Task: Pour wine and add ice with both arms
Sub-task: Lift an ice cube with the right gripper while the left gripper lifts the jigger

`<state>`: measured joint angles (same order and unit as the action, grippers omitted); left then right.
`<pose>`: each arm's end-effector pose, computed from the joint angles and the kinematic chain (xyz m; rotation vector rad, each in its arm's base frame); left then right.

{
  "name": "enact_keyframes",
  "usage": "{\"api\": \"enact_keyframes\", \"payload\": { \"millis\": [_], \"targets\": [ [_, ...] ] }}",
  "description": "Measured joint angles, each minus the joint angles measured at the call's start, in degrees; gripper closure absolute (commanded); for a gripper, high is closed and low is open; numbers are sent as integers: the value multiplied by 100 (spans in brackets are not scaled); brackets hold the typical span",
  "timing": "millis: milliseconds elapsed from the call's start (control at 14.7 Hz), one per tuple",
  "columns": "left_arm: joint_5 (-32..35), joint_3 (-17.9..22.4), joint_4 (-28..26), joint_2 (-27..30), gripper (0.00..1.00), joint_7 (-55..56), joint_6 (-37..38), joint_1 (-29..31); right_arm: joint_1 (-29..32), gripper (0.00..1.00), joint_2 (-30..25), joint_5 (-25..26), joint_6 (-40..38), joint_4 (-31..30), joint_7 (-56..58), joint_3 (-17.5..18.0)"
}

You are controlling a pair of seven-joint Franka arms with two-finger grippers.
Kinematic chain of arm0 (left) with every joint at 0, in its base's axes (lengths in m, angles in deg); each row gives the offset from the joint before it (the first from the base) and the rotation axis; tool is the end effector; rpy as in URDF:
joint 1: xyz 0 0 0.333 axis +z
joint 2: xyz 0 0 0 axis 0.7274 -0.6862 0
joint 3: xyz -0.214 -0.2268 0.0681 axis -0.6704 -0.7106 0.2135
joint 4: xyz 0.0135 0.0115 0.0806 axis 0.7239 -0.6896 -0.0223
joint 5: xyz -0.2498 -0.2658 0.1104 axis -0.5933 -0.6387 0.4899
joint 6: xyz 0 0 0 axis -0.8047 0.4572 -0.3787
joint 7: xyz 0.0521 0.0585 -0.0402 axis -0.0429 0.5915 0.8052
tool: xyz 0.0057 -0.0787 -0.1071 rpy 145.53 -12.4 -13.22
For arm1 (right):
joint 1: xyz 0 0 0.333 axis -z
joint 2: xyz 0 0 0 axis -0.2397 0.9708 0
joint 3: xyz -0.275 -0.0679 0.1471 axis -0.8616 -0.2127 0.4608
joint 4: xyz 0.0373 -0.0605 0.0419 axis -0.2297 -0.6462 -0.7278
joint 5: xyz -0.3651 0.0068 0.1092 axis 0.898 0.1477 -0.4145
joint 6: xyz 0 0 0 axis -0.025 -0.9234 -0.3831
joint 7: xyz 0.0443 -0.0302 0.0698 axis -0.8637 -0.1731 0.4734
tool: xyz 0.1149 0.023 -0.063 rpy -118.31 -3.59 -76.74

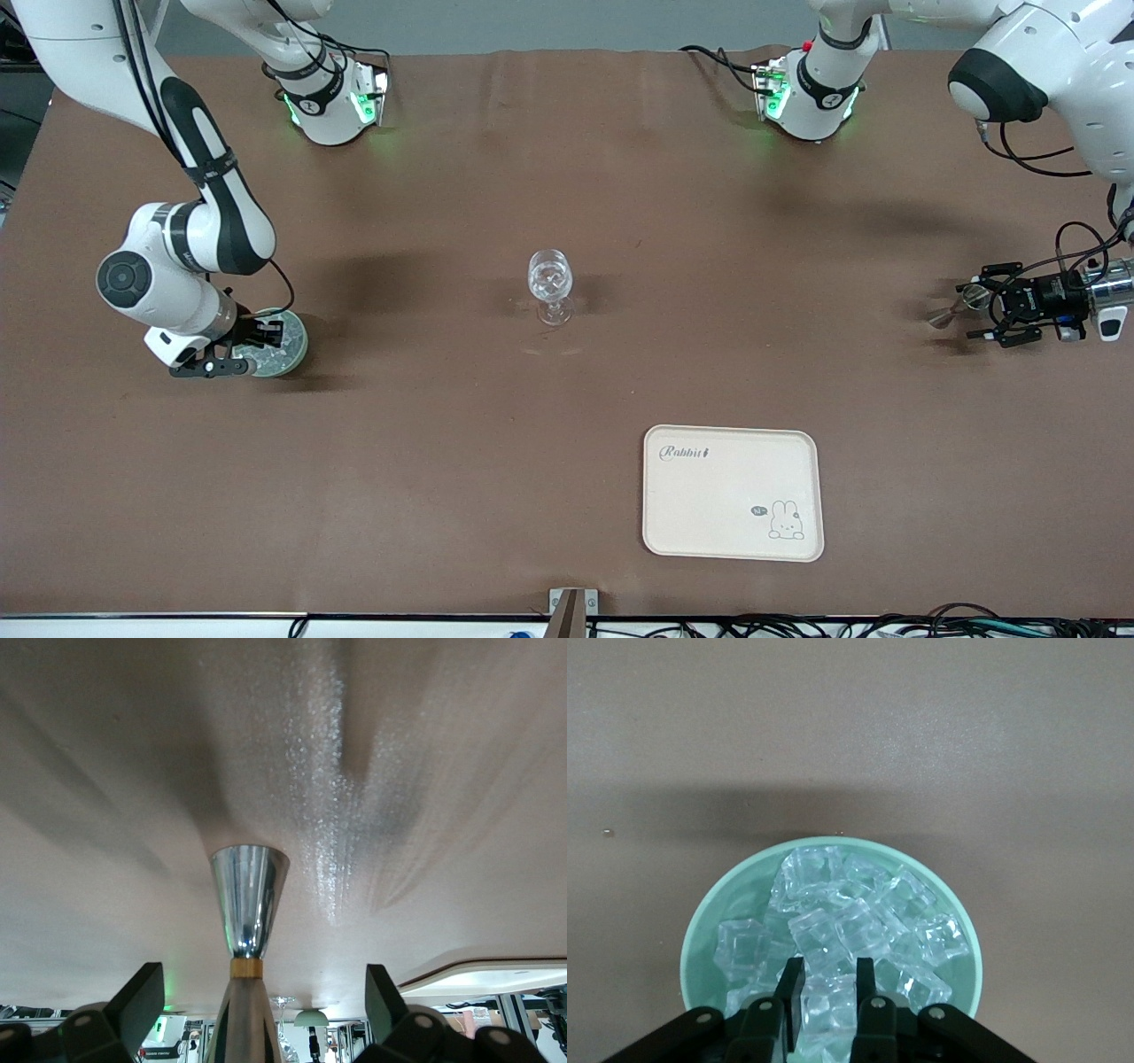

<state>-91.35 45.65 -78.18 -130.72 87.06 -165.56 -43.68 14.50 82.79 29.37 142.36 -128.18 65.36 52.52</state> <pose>0.5002 0.2894 0.1443 1.7128 1.6024 -0.8273 0.5507 -0.0317 0.2143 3.1156 0.0825 -0.1437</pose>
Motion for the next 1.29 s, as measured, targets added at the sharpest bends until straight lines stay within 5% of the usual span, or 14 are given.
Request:
{"api": "enact_keyframes", "payload": {
  "millis": [204, 817, 1090, 1294],
  "targets": [
    [0, -8, -8, -65, 8, 1, 9, 3, 0, 95, -1, 0, -341, 187, -1, 0],
    [-8, -9, -22, -82, 50, 41, 29, 12, 17, 96, -174, -6, -2054, 1731, -18, -22],
    [-20, -9, -22, -82, 96, 44, 73, 51, 18, 96, -631, -8, -2242, 2167, -383, -21],
    [-66, -8, -21, -82, 100, 43, 250, 117, -25, 96, -925, -8, -3217, 2915, -681, 0]
  ]
}}
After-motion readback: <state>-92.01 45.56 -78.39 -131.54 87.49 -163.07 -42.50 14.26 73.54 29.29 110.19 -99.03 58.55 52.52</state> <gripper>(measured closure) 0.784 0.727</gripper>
